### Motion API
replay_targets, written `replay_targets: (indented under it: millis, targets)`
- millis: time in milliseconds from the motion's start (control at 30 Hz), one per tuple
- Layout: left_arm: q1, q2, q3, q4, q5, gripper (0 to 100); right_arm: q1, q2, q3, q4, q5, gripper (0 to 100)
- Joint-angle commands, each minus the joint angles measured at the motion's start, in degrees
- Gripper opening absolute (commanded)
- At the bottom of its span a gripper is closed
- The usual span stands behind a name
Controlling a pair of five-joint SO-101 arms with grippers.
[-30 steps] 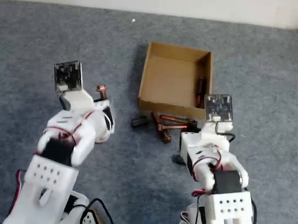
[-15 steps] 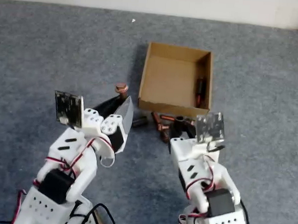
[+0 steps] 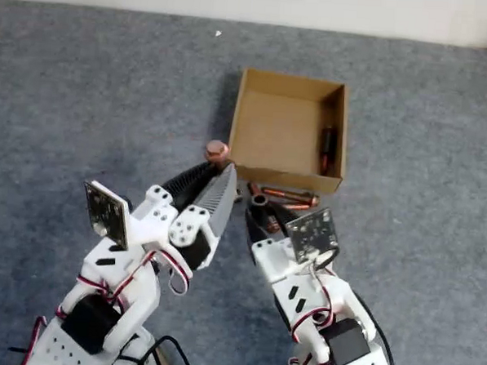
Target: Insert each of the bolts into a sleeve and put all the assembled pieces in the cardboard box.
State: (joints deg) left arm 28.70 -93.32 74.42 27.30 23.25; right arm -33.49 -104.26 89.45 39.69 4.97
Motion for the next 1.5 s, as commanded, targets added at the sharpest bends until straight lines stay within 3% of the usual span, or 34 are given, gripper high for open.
replay_targets:
  millis: [0, 433, 767, 1467]
  targets:
    - [4.09, -1.71, 0.84, -1.93, -0.62, 0, -1.98, -1.01, -0.4, -2.24, 2.46, 0.5]
    - [7.16, -1.36, 3.82, -2.46, -0.44, 1, -1.98, -1.01, -0.31, -1.98, 4.84, 0.5]
    - [2.86, -1.19, 11.65, -14.95, -0.7, 1, -1.98, -1.01, -0.31, -1.89, 8.53, 0.5]
    - [3.3, -1.19, 16.22, -15.12, -0.53, 1, -2.07, -1.01, -0.31, -1.89, 8.79, 0.5]
